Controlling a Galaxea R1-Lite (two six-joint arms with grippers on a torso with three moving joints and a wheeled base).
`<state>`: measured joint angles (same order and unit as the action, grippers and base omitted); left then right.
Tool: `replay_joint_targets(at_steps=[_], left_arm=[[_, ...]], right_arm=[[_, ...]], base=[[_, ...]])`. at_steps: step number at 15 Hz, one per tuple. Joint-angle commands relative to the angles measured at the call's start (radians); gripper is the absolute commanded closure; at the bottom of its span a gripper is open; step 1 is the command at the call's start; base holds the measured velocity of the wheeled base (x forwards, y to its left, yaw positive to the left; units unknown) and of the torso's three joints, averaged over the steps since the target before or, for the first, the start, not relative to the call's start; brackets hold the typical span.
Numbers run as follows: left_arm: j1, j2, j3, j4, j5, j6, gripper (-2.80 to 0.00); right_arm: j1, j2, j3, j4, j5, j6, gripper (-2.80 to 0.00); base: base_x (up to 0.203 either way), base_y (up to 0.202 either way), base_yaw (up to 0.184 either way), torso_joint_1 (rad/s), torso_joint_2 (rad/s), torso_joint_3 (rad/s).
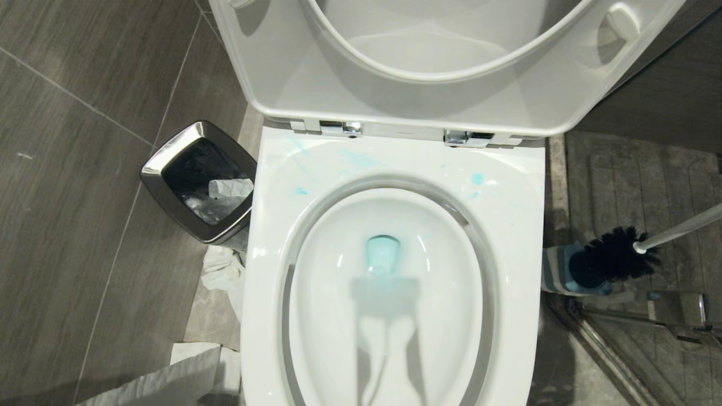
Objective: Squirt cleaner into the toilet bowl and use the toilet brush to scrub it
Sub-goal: Scrub the toilet bowl
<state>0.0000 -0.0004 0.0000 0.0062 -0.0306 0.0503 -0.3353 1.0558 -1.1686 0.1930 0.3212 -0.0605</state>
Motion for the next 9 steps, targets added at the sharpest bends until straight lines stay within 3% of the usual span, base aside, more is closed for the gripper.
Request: replay_joint_targets(at_steps=[1,5,9], left_arm=[[0.0,0.0,0.002,0.0,0.0,0.0,0.0],[0.0,0.0,0.002,0.0,0.0,0.002,0.0],[0.0,0.0,0.002,0.001,-0.001,0.002,0.0]], right_arm=[[0.002,-0.016,-0.063,0.076,0.01,-0.008,0.0],[0.007,-0.025,-0.225,0.273,0.024,-0.031,0.0],[0.007,-0.027,-0.241,0.279,0.024,-0.04,0.0]], base=[[0.0,0.0,0.0,0.0,0.0,0.0],[0.0,0.0,0.0,0.0,0.0,0.0],[0.0,0.0,0.0,0.0,0.0,0.0]])
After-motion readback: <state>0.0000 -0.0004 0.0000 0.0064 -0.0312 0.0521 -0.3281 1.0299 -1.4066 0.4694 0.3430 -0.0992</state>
